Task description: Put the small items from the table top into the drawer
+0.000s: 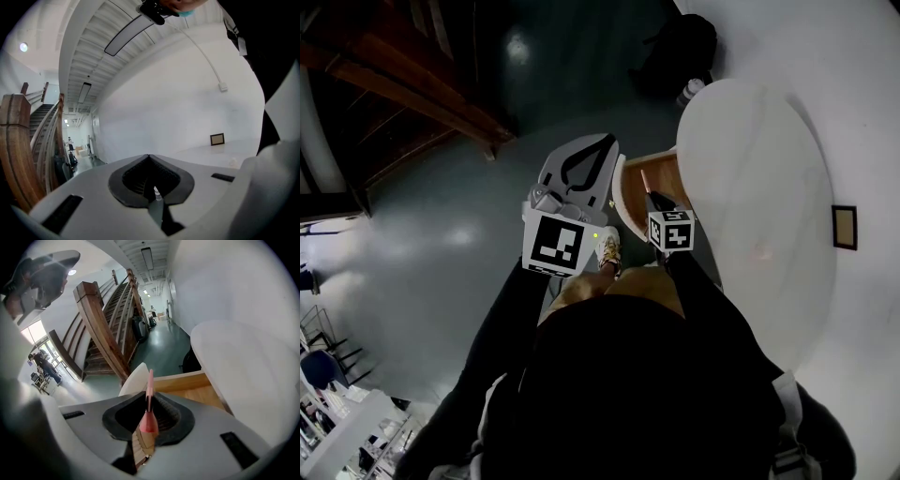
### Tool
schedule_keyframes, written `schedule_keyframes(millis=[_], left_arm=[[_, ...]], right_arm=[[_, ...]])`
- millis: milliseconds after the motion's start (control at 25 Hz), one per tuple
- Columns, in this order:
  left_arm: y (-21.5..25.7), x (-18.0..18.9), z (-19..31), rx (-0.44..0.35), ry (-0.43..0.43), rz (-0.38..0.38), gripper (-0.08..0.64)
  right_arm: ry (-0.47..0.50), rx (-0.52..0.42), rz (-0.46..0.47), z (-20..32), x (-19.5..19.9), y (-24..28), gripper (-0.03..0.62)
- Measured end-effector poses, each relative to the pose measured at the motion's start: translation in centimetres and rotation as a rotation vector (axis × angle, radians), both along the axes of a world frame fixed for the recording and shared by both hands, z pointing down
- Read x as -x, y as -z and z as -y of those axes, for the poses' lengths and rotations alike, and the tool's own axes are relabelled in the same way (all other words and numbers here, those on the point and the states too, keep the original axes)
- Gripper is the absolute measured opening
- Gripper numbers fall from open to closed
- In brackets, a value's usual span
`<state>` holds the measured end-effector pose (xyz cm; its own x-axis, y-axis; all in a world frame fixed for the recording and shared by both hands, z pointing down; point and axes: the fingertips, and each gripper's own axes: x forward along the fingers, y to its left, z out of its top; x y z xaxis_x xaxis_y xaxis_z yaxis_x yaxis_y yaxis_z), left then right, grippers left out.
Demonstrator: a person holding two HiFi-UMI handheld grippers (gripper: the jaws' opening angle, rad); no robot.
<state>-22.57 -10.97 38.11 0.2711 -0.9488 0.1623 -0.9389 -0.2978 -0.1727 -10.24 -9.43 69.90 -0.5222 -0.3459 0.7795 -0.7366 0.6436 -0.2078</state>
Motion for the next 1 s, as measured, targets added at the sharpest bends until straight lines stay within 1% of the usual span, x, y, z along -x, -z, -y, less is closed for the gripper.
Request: schedule_keyframes(millis=[40, 80, 120, 160, 440, 720, 840, 1000], left_arm=[[0.0, 0.1, 0.0, 0.001, 0.0, 0.001, 0.015], [0.0, 0.1, -0.1, 0.001, -0.001, 0.002, 0.015], [0.0, 0.1, -0.1, 0.001, -0.002, 0.003, 0.015], [0.0, 0.1, -0.2, 0.0, -0.004, 0.003, 0.015], [0.1, 0.6, -0.4, -0.006, 0.003, -0.009, 0.015], [-0.1, 0.7, -0.4, -0.004, 0.01, -0.015, 0.015], [0.2, 0.9, -0.4, -0.016, 0.009, -0.024, 0.015], [0.8, 1.8, 0.0, -0.021, 0.035, -0.013, 0.015]], right_arm=[[0.004, -0.001, 0.0, -0.1, 0.1, 0.0, 0.066], [0.01, -0.001, 0.0, -0.2, 0.2, 0.0, 0.084], [0.016, 0.0, 0.0, -0.2, 0.3, 0.0, 0.141], [0.022, 0.002, -0.001, -0.3, 0.4, 0.0, 0.161], [0.042, -0.007, -0.015, -0.4, 0.6, 0.5, 0.161], [0.033, -0.028, -0.012, -0.1, 0.4, 1.1, 0.161], [0.052, -0.095, 0.004, 0.6, 1.2, 2.9, 0.161], [0.084, -0.251, 0.059, 2.9, 3.3, 8.2, 0.161]])
